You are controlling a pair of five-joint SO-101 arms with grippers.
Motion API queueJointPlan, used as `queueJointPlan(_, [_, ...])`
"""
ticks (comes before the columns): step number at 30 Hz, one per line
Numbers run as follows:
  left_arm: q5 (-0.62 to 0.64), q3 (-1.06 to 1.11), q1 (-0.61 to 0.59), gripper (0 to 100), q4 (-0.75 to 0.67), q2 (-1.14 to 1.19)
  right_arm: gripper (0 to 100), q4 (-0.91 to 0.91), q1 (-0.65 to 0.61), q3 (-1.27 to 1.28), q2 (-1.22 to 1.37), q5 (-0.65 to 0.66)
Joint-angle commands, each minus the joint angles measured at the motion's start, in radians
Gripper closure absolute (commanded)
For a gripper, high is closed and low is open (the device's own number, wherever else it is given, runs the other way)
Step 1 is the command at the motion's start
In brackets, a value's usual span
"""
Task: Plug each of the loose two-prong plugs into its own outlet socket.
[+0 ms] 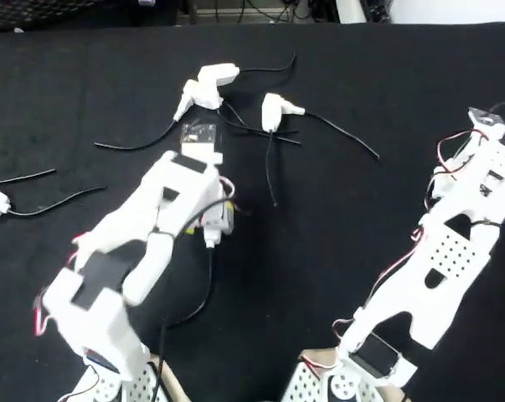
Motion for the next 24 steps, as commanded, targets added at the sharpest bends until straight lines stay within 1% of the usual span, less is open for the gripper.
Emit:
queueJointPlan(1, [-0.04,0.166,0.002,75,-0.091,-0.265,98.6,0.015,0.018,0.004,-0.001,-0.003])
queueJointPlan(5, [-0.043,0.294,-0.021,75,-0.143,-0.45,98.6,0.015,-0.017,0.056,-0.001,-0.003])
queueJointPlan(8, [-0.061,0.341,-0.059,75,-0.18,-0.506,98.6,0.015,-0.046,0.087,-0.001,-0.003])
queueJointPlan(12, [-0.098,0.346,-0.122,71,-0.19,-0.474,98.6,0.015,-0.068,0.111,-0.002,-0.003])
queueJointPlan(15, [-0.106,0.343,-0.186,71,-0.19,-0.433,98.6,0.015,-0.068,0.11,-0.002,-0.025])
queueJointPlan(18, [-0.153,0.337,-0.234,71,-0.193,-0.417,98.6,0.015,-0.068,0.11,-0.002,-0.054])
queueJointPlan(24, [-0.164,0.344,-0.317,71,-0.189,-0.405,98.6,0.015,-0.083,0.113,-0.002,-0.054])
